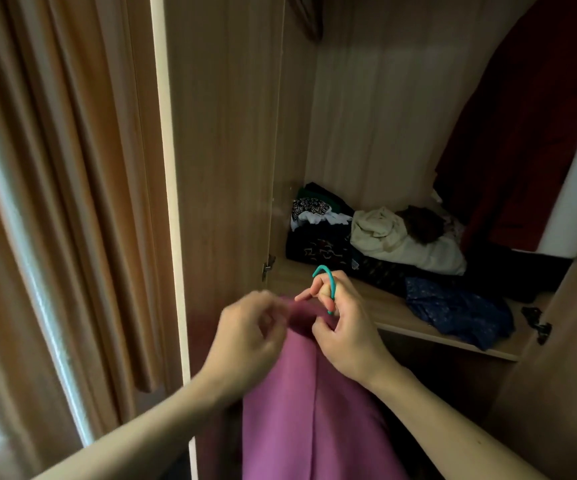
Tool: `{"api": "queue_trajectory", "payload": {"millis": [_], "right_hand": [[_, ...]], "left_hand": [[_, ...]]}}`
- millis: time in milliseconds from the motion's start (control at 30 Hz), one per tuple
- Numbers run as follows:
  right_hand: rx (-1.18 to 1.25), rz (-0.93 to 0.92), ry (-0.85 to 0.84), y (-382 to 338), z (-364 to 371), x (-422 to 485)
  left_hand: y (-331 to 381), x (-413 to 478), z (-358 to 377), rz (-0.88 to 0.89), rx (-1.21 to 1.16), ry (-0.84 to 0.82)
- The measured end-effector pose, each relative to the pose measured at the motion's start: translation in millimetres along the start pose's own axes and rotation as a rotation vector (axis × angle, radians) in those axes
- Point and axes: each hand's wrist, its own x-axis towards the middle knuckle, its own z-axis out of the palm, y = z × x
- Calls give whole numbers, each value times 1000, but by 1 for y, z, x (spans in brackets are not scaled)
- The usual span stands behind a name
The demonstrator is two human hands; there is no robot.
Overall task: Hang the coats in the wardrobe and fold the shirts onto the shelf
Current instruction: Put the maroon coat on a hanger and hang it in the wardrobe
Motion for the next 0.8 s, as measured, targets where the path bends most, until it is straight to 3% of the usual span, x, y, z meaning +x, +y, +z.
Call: {"api": "queue_trajectory", "payload": {"millis": [67, 200, 267, 333, 433, 633, 800], "right_hand": [[-21, -11, -28, -2, -2, -2], [3, -65, -117, -14, -5, -2], [22, -82, -178, -22, -8, -3], [41, -95, -200, -29, -13, -3], [62, -109, -207, -35, -24, -4], [46, -72, -241, -29, -44, -7], [-209, -78, -280, -25, -64, -6]], "left_hand": [[-12, 17, -11, 165, 213, -18], [-30, 35, -11, 323, 446, -380], [-32, 39, -4, 333, 452, -534], [-29, 38, 4, 304, 259, -593], [-23, 40, 10, 256, 51, -557], [-21, 40, 24, 311, 106, -497], [-21, 33, 30, 295, 85, -319]]}}
